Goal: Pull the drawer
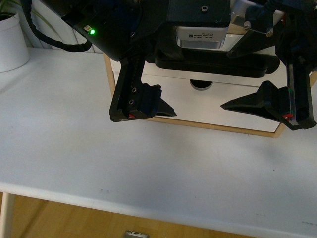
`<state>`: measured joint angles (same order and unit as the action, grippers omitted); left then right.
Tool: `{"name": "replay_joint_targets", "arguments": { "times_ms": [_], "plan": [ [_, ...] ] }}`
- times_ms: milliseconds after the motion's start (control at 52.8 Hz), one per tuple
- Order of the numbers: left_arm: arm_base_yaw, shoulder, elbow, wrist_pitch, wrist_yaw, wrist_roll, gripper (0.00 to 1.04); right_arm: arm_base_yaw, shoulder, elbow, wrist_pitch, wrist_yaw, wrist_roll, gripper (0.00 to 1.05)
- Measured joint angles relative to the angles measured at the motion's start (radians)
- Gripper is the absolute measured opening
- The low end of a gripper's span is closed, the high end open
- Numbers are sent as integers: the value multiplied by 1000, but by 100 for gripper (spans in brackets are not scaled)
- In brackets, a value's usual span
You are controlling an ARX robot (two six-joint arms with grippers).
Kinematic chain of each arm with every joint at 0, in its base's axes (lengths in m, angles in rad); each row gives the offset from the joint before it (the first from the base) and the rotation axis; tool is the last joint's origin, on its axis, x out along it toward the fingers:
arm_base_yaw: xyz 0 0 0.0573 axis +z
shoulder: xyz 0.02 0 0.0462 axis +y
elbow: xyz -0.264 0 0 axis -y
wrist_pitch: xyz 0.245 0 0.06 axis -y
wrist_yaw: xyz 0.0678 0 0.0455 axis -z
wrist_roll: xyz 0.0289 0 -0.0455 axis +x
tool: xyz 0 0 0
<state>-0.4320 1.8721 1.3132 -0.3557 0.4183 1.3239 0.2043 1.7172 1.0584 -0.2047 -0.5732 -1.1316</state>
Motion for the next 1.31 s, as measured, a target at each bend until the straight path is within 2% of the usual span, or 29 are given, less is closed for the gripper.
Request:
{"name": "replay_joint_targets", "arguments": {
  "times_ms": [322, 606, 1307],
  "plan": [
    [-1, 7, 2, 0, 0, 3, 99, -16, -3, 6, -62, -24, -55, 96],
    [-2, 7, 2, -8, -6, 4, 99, -26, 8, -4, -77, 18, -91, 96],
    [-7, 3, 18, -92, -16, 37, 99, -24, 6, -3, -177, 12, -172, 96]
  ]
}}
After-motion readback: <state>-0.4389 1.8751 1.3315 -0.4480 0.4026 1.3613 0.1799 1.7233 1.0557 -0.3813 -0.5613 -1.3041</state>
